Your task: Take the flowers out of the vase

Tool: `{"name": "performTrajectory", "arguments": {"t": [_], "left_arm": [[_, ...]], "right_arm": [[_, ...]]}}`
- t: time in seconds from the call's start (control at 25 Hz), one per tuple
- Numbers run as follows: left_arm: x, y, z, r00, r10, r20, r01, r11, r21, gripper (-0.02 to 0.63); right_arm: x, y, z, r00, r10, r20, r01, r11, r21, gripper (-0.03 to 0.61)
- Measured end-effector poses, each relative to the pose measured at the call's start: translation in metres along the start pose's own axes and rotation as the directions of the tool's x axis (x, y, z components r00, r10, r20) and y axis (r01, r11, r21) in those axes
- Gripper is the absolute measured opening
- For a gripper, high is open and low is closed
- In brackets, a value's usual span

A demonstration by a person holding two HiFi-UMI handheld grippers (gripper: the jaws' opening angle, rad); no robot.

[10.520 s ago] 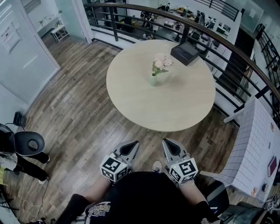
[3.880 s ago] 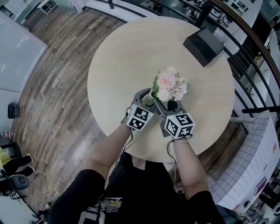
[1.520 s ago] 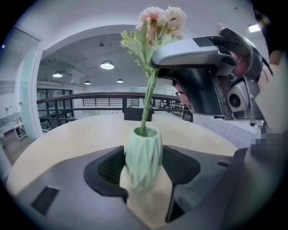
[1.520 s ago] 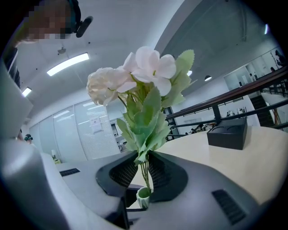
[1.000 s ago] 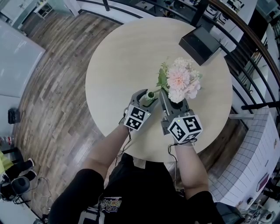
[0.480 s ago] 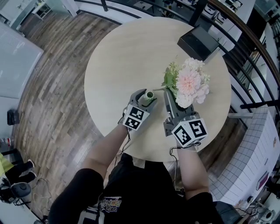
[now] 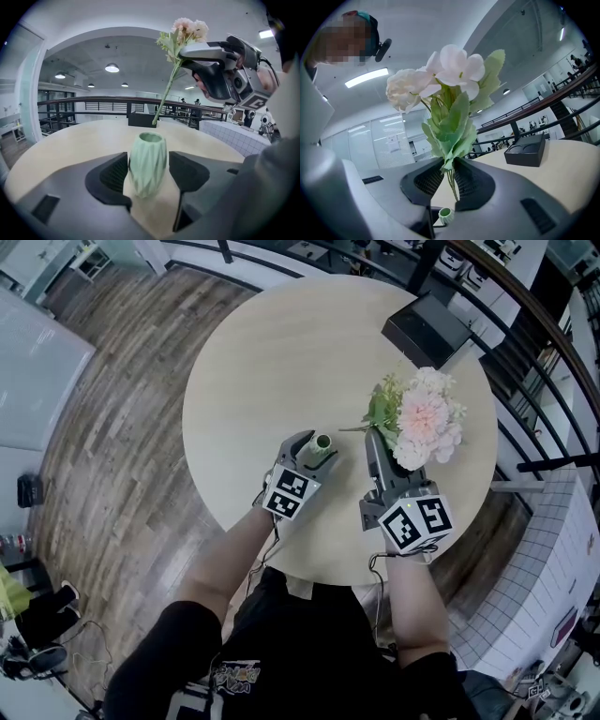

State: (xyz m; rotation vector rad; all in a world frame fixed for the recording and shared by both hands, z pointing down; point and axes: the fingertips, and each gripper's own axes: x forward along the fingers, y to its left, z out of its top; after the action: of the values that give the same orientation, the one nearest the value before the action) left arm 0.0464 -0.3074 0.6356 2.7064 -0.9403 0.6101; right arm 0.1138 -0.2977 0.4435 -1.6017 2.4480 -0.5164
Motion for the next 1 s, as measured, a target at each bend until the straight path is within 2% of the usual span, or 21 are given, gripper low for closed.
{"name": "performTrajectory", "arguments": {"t": [0.2,0.44,0.76,0.8,0.84,0.96,1.0], "left_arm": [[-0.010,-0.003,0.001,1.000,0.005,0.015,-0.005,1.000,-0.018,0.270],[-0.047,-0.004,0.005,0.998,0.032,0.058,-0.028,0.997,-0.073,0.270],[-0.119,0.015,0.023,0.986,0.101,0.129,-0.072,0.975,-0.212,0.267],[-0.128,0.017,0.026,0.985,0.104,0.137,-0.072,0.973,-0.219,0.255],[-0.137,0.018,0.030,0.983,0.108,0.145,-0.074,0.972,-0.222,0.217],[-0.162,0.022,0.043,0.979,0.120,0.166,-0.081,0.971,-0.224,0.063],[-0.169,0.021,0.047,0.978,0.117,0.173,-0.077,0.972,-0.224,0.037]], "right_arm": [[-0.005,-0.006,-0.001,1.000,-0.015,-0.002,0.015,1.000,-0.004,0.075],[-0.015,-0.006,-0.002,1.000,-0.029,-0.005,0.029,0.999,-0.018,0.075],[-0.045,-0.002,0.008,0.997,-0.071,0.016,0.072,0.997,-0.043,0.074],[-0.049,-0.002,0.008,0.997,-0.080,0.017,0.081,0.996,-0.045,0.074],[-0.054,-0.001,0.008,0.996,-0.090,0.019,0.090,0.995,-0.047,0.074],[-0.069,0.003,0.009,0.992,-0.119,0.029,0.120,0.991,-0.053,0.074],[-0.074,0.005,0.009,0.991,-0.128,0.033,0.130,0.990,-0.054,0.074]]}}
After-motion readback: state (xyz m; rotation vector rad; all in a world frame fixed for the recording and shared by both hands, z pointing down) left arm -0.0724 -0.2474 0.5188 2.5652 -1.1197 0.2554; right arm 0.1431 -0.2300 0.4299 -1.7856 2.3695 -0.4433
